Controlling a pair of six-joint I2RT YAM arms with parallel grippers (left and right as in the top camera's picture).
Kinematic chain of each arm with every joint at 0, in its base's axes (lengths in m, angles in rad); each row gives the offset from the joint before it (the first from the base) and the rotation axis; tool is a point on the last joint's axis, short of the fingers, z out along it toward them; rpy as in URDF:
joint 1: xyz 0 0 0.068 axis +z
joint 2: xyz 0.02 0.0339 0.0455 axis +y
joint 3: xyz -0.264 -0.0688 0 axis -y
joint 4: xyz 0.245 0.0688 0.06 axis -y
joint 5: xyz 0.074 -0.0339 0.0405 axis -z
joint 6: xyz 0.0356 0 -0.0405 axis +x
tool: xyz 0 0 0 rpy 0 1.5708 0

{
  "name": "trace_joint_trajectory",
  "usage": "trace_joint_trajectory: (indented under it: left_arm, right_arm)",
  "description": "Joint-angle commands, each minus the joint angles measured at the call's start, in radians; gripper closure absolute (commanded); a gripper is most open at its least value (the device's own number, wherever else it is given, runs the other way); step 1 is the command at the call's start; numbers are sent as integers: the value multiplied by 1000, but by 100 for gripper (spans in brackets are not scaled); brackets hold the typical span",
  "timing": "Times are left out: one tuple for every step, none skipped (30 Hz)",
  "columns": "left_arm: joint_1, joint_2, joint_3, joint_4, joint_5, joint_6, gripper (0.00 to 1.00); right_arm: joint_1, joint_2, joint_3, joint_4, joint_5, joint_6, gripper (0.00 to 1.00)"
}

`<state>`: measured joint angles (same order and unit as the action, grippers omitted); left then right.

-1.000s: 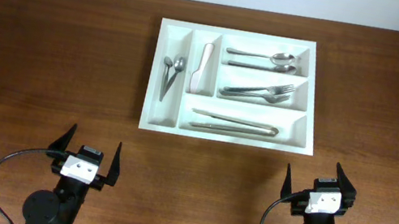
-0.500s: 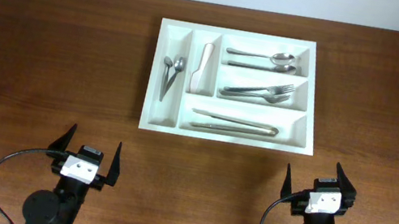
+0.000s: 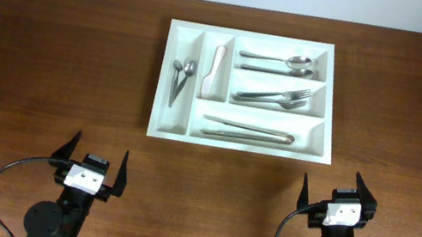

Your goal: Pack container

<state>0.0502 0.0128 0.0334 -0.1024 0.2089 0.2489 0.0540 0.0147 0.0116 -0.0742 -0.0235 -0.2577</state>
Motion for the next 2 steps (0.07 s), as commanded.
trace_joint_trajectory:
  left_arm:
    - [5,-8,-6,1,-4,-10,1]
    - [5,-8,-6,1,-4,-10,1]
  right_arm:
    - [-3,-10,-6,-5,13,16,1]
    - [-3,-10,-6,-5,13,16,1]
